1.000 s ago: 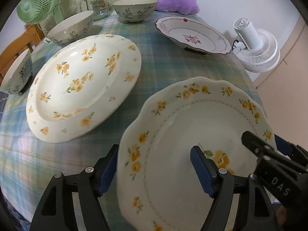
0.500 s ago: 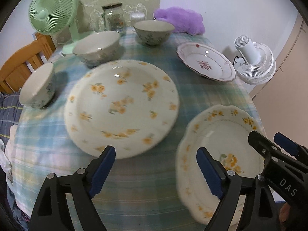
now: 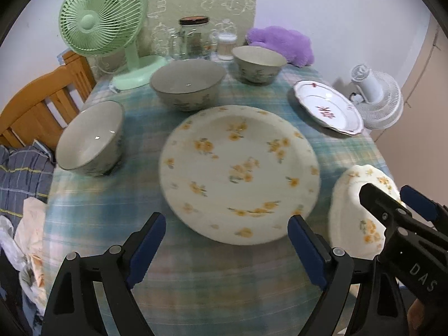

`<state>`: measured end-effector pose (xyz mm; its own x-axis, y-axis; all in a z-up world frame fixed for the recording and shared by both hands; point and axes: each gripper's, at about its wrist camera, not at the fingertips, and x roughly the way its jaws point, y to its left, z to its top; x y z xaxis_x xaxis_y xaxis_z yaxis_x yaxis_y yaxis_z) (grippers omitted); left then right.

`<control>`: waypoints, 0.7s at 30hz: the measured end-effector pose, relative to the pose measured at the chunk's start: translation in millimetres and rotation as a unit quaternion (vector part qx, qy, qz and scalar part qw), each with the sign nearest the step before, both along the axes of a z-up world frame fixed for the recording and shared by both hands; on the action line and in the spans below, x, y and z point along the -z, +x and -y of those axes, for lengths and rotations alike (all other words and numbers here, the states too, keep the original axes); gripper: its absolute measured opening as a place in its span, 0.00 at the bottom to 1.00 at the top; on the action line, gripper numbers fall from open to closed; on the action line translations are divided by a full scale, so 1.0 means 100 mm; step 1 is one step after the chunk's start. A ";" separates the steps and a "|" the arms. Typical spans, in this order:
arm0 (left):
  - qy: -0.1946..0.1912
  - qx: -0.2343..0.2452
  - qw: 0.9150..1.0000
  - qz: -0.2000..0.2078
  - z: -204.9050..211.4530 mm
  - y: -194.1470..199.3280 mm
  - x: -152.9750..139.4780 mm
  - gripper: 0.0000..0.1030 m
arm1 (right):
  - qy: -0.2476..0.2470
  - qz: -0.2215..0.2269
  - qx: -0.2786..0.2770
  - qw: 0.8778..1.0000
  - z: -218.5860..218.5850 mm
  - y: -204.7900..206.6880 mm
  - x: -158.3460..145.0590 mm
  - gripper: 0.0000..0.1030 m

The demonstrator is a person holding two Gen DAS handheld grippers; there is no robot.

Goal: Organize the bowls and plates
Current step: 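Grasp the rim of the medium beaded-rim yellow-flowered plate with the left tool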

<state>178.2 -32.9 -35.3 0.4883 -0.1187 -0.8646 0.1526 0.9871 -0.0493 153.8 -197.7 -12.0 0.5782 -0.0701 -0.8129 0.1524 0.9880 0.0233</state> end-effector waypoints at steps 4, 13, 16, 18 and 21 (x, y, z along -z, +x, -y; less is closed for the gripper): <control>-0.009 -0.007 1.000 0.002 -0.11 0.10 -0.03 0.87 | 0.004 0.015 0.001 1.000 -0.14 0.11 -0.05 0.76; -0.004 -0.056 0.998 0.010 -0.19 0.56 0.07 0.87 | -0.008 0.020 -0.021 1.000 -0.30 0.62 -0.04 0.76; 0.009 -0.071 0.997 0.004 -0.16 0.74 0.21 0.86 | -0.005 0.012 -0.035 0.999 -0.30 0.87 0.10 0.76; 0.014 -0.075 0.997 -0.005 -0.14 0.84 0.31 0.86 | -0.005 0.002 -0.041 0.999 -0.30 0.98 0.20 0.76; 0.021 -0.082 0.996 -0.017 -0.11 0.94 0.46 0.86 | 0.001 -0.013 -0.049 0.999 -0.27 1.15 0.38 0.76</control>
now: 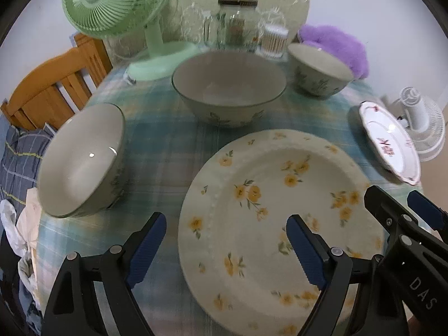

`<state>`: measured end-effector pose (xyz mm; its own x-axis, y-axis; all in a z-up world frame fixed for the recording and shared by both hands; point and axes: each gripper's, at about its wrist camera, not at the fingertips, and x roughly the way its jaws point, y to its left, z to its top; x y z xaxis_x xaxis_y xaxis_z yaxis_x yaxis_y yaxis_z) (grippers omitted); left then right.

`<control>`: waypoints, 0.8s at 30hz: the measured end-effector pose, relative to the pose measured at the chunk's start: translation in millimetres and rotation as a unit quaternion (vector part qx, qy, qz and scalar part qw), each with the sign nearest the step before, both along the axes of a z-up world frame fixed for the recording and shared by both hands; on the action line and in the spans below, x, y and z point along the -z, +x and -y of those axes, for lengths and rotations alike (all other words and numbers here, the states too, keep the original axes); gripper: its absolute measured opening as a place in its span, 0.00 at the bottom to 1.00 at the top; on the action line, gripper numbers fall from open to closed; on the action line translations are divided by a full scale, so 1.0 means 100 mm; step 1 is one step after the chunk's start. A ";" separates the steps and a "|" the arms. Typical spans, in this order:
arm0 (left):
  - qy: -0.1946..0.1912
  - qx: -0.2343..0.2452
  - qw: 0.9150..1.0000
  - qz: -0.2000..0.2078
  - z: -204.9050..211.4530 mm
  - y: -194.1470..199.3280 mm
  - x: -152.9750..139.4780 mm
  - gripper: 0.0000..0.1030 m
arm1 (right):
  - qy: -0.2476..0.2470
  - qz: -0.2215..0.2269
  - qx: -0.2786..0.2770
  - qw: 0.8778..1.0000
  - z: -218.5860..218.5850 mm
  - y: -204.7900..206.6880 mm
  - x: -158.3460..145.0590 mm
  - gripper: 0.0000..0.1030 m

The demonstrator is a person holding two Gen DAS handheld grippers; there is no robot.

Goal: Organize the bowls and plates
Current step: 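Grasp the rim of the medium beaded-rim yellow-flowered plate with the left tool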

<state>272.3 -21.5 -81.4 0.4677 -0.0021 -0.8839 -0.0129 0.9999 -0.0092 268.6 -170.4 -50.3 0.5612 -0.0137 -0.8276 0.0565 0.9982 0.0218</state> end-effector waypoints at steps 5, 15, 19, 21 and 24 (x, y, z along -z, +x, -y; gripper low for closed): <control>-0.007 -0.011 1.000 -0.016 -0.03 0.15 0.20 0.84 | 0.007 -0.019 -0.011 1.000 0.01 0.20 0.21 0.76; 0.002 0.005 1.000 -0.014 0.01 0.22 0.31 0.80 | 0.032 -0.054 -0.027 0.998 -0.02 0.44 0.48 0.76; 0.001 0.008 1.000 -0.014 0.00 0.20 0.30 0.77 | 0.027 -0.058 -0.023 0.998 -0.07 0.44 0.47 0.75; 0.001 0.009 1.000 -0.017 -0.02 0.18 0.30 0.77 | 0.023 -0.061 -0.022 0.998 -0.08 0.44 0.46 0.75; 0.002 0.009 1.000 -0.023 -0.09 0.14 0.30 0.77 | 0.022 -0.068 -0.022 0.997 -0.13 0.40 0.47 0.75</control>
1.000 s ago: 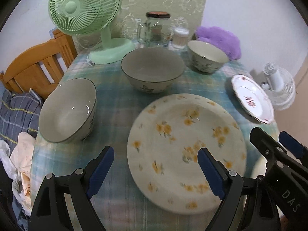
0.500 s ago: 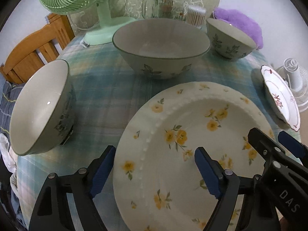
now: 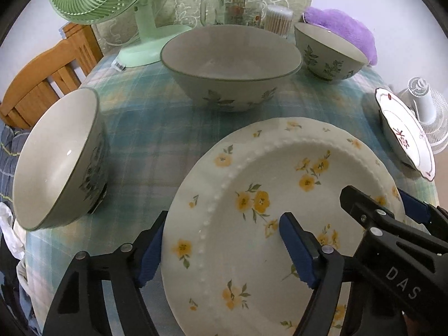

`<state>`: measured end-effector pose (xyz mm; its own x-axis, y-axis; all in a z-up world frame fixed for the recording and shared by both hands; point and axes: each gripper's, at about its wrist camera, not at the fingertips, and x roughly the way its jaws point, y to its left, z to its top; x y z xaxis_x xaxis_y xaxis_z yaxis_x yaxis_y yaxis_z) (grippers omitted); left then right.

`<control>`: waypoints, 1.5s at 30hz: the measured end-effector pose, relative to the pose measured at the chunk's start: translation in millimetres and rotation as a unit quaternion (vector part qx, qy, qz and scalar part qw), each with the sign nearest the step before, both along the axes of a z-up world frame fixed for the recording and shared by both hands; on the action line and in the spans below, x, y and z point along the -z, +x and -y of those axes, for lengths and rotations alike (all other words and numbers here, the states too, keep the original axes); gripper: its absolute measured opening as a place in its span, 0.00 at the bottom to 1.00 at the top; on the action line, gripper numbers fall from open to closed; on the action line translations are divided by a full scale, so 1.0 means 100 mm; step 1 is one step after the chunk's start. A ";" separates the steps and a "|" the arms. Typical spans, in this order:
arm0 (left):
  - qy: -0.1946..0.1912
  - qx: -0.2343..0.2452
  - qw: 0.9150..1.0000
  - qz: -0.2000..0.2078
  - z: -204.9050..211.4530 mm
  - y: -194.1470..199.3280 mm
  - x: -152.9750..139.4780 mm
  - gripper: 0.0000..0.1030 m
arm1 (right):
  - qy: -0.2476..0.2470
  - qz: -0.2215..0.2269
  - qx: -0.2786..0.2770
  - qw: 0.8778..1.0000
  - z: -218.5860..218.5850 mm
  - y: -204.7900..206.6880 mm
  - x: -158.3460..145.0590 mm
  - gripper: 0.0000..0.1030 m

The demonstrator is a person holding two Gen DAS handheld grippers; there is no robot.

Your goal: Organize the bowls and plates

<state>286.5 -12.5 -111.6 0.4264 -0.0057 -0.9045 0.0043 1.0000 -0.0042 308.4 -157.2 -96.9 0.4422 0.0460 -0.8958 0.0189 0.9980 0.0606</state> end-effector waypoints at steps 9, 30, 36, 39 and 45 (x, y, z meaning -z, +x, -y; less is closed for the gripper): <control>-0.005 0.012 1.000 -0.010 -0.26 -0.30 0.02 0.73 | 0.003 -0.015 -0.027 1.000 -0.18 -0.27 0.01 0.68; -0.018 0.008 1.000 -0.008 -0.30 -0.35 -0.10 0.70 | -0.011 -0.023 -0.033 0.999 -0.18 -0.36 0.01 0.60; -0.030 0.018 0.999 -0.005 -0.30 -0.46 -0.27 0.70 | -0.018 -0.018 -0.017 1.000 -0.16 -0.48 -0.17 0.60; -0.036 0.028 0.999 0.002 -0.29 -0.55 -0.36 0.71 | -0.024 -0.010 -0.007 1.000 -0.15 -0.59 -0.29 0.60; -0.042 0.051 0.998 0.017 -0.28 -0.74 -0.53 0.71 | -0.026 0.002 0.017 1.000 -0.14 -0.87 -0.46 0.60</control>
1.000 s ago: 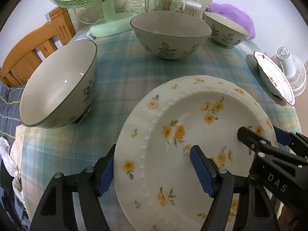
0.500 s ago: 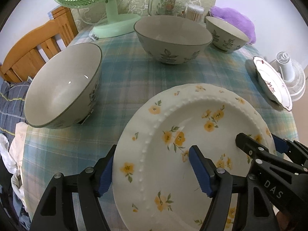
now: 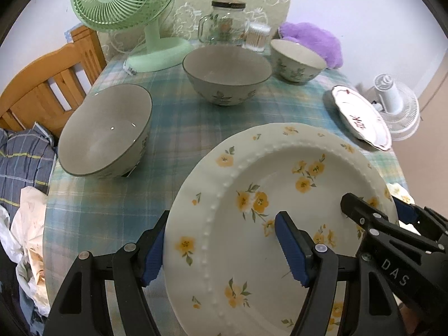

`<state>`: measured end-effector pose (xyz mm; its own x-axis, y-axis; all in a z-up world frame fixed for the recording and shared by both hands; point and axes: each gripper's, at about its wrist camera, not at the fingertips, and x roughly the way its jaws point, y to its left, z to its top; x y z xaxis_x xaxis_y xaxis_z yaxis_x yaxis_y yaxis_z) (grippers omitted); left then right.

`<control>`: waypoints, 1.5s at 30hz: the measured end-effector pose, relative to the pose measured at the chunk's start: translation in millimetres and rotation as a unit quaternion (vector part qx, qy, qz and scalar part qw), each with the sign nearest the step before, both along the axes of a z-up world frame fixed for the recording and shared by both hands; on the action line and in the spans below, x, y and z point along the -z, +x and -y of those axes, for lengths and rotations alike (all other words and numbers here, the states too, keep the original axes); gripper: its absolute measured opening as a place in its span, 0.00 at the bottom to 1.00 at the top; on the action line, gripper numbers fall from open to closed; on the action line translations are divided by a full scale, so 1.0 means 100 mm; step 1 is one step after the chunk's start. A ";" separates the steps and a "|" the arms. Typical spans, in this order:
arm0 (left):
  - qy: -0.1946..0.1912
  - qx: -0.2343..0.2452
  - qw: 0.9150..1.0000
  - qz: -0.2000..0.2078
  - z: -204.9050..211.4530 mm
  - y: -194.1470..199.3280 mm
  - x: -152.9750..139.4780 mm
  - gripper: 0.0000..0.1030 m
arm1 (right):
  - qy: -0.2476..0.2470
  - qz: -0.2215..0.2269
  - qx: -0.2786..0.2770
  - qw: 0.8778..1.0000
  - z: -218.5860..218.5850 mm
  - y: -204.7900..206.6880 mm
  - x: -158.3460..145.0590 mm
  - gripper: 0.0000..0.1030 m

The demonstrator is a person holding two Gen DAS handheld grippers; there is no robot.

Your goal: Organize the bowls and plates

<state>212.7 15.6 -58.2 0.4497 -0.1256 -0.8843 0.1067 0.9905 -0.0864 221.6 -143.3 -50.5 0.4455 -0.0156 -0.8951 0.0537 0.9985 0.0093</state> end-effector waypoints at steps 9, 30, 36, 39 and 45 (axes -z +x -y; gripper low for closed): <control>0.008 0.031 0.999 0.028 0.17 -0.29 -0.17 0.71 | 0.011 0.032 0.043 0.999 0.13 -0.42 -0.17 0.60; -0.004 -0.009 1.000 0.009 1.13 -0.57 -0.10 0.71 | 0.001 0.017 0.005 1.000 1.14 -0.63 -0.16 0.60; -0.011 -0.008 1.000 0.002 1.49 -0.57 -0.02 0.71 | -0.005 0.009 0.006 1.000 1.49 -0.64 -0.11 0.60; -0.014 -0.005 1.000 -0.002 1.68 -0.57 0.03 0.70 | -0.011 0.007 0.008 1.000 1.69 -0.65 -0.09 0.60; -0.022 -0.004 1.000 -0.013 1.96 -0.58 0.16 0.70 | -0.020 -0.001 0.011 1.000 2.01 -0.65 -0.01 0.60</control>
<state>154.7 -180.5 -74.3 0.4274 -0.1615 -0.8895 0.0959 0.9865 -0.1331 156.3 -344.3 -49.5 0.4436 -0.0621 -0.8941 0.0765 0.9966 -0.0312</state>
